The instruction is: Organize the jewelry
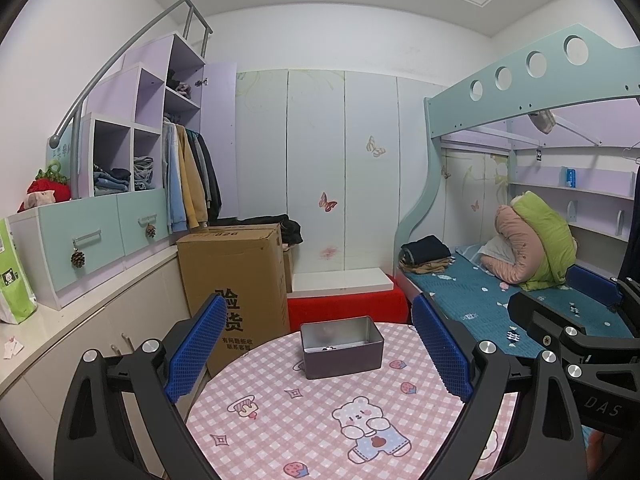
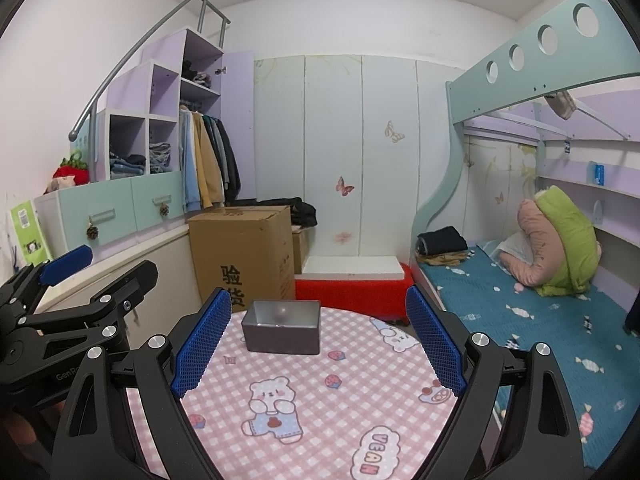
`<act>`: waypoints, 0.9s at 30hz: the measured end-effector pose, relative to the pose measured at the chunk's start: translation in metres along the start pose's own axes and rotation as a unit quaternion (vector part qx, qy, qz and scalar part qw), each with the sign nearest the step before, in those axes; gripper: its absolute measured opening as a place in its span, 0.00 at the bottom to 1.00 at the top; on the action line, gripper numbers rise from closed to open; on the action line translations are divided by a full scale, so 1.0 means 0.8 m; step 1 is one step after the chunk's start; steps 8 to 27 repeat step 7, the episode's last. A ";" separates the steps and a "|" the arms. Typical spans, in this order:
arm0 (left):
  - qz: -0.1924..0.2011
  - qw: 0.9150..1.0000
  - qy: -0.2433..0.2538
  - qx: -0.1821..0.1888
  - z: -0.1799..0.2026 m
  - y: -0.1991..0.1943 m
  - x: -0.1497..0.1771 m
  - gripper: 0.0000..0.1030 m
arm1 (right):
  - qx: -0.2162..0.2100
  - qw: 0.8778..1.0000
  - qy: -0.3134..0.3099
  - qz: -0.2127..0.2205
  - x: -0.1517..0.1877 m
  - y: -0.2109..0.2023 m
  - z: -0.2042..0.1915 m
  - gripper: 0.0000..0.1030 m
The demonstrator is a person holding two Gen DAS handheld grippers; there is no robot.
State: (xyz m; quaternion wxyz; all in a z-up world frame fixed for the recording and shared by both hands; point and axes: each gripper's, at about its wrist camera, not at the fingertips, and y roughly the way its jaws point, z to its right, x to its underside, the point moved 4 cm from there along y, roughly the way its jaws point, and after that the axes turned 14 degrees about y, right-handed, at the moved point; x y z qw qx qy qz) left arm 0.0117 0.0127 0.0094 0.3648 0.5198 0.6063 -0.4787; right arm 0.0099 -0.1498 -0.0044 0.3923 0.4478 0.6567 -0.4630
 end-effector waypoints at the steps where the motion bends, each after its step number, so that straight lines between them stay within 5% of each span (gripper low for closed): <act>1: -0.001 1.000 -0.001 0.000 0.000 0.000 0.000 0.88 | 0.000 1.000 0.000 -0.001 0.001 0.000 0.000 0.84; 27: -0.005 1.000 -0.003 0.004 -0.004 0.004 -0.001 0.88 | 0.000 1.000 0.003 -0.004 0.004 0.002 -0.004 0.84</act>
